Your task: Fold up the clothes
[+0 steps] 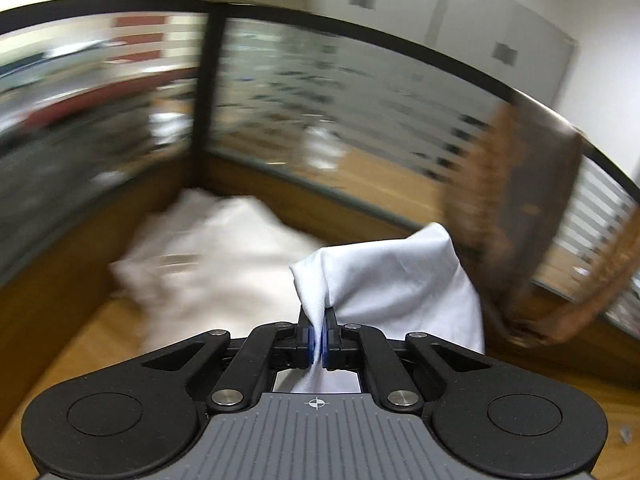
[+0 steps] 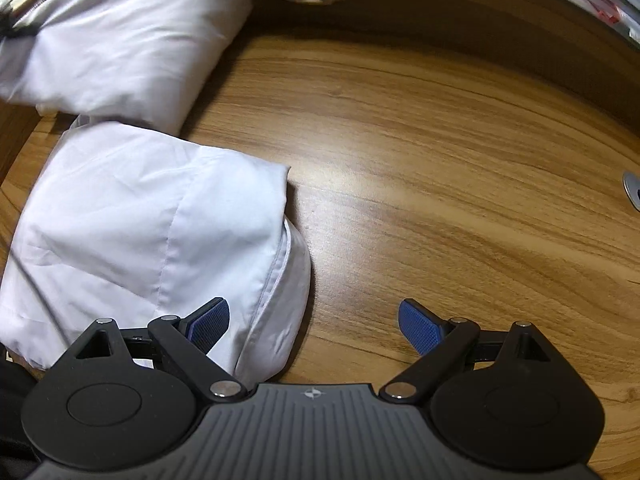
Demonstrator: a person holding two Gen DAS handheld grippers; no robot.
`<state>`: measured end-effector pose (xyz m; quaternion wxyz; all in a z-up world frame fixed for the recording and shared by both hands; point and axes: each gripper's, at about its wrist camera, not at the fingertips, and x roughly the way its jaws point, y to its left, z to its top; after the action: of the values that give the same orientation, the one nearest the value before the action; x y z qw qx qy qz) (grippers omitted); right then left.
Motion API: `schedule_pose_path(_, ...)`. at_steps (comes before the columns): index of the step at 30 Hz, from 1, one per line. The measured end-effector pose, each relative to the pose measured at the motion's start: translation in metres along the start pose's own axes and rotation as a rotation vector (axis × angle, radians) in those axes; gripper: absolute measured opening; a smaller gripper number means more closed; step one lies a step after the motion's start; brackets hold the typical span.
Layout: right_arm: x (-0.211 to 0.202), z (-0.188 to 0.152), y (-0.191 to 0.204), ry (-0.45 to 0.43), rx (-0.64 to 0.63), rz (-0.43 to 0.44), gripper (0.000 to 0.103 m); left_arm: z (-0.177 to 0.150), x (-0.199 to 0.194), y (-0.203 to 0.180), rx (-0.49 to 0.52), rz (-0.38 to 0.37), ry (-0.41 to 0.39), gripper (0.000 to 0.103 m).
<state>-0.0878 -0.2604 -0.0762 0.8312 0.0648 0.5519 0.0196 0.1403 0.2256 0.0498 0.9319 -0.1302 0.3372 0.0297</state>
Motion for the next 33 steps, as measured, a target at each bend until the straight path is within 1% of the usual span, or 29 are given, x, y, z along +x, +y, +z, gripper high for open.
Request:
schedule_pose_path(3, -0.002, -0.001, 0.0, -0.004, -0.012, 0.0, 0.095, -0.006, -0.018, 0.038, -0.046, 0.094, -0.008, 0.006)
schedule_pose_path(5, -0.003, -0.001, 0.0, -0.006, -0.019, -0.001, 0.095, -0.014, -0.032, 0.06, -0.068, 0.161, -0.01, 0.006)
schedule_pose_path(7, -0.004, -0.001, 0.0, -0.009, -0.027, -0.001, 0.095, -0.025, -0.046, 0.082, -0.114, 0.218, -0.006, 0.006)
schedule_pose_path(11, -0.003, -0.001, 0.003, -0.007, -0.047, -0.005, 0.095, -0.046, -0.067, 0.108, -0.158, 0.345, 0.005, 0.006)
schedule_pose_path(14, -0.001, 0.001, 0.002, -0.008, -0.069, -0.002, 0.095, -0.067, -0.081, 0.129, -0.204, 0.438, 0.036, 0.006)
schedule_pose_path(16, 0.001, 0.004, 0.001, -0.008, -0.09, 0.003, 0.095, -0.082, -0.09, 0.141, -0.236, 0.488, 0.062, 0.006)
schedule_pose_path(20, 0.005, 0.009, 0.005, -0.002, -0.13, 0.01, 0.095, -0.111, -0.1, 0.155, -0.26, 0.576, 0.109, 0.007)
schedule_pose_path(22, 0.008, 0.011, 0.007, -0.004, -0.154, 0.015, 0.095, -0.124, -0.105, 0.165, -0.295, 0.597, 0.135, 0.008)
schedule_pose_path(23, 0.009, 0.012, 0.008, -0.005, -0.166, 0.018, 0.095, -0.128, -0.109, 0.168, -0.317, 0.592, 0.134, 0.008)
schedule_pose_path(25, 0.01, 0.015, 0.011, -0.005, -0.188, 0.023, 0.095, -0.132, -0.115, 0.167, -0.333, 0.572, 0.129, 0.014)
schedule_pose_path(26, 0.011, 0.016, 0.013, -0.006, -0.199, 0.025, 0.095, -0.133, -0.117, 0.165, -0.338, 0.561, 0.127, 0.024)
schedule_pose_path(27, 0.011, 0.017, 0.015, -0.009, -0.21, 0.029, 0.095, -0.132, -0.119, 0.162, -0.329, 0.552, 0.123, 0.037)
schedule_pose_path(28, 0.011, 0.018, 0.018, -0.011, -0.221, 0.033, 0.095, -0.131, -0.121, 0.157, -0.313, 0.542, 0.118, 0.045)
schedule_pose_path(29, 0.012, 0.02, 0.021, -0.013, -0.23, 0.038, 0.095, -0.131, -0.124, 0.152, -0.298, 0.532, 0.115, 0.059)
schedule_pose_path(30, 0.013, 0.022, 0.023, -0.014, -0.236, 0.043, 0.095, -0.13, -0.124, 0.146, -0.282, 0.516, 0.113, 0.065)
schedule_pose_path(31, 0.014, 0.024, 0.026, -0.017, -0.24, 0.051, 0.095, -0.129, -0.123, 0.139, -0.266, 0.497, 0.11, 0.068)
schedule_pose_path(33, 0.017, 0.03, 0.031, -0.021, -0.246, 0.067, 0.095, -0.126, -0.12, 0.125, -0.235, 0.461, 0.104, 0.077)
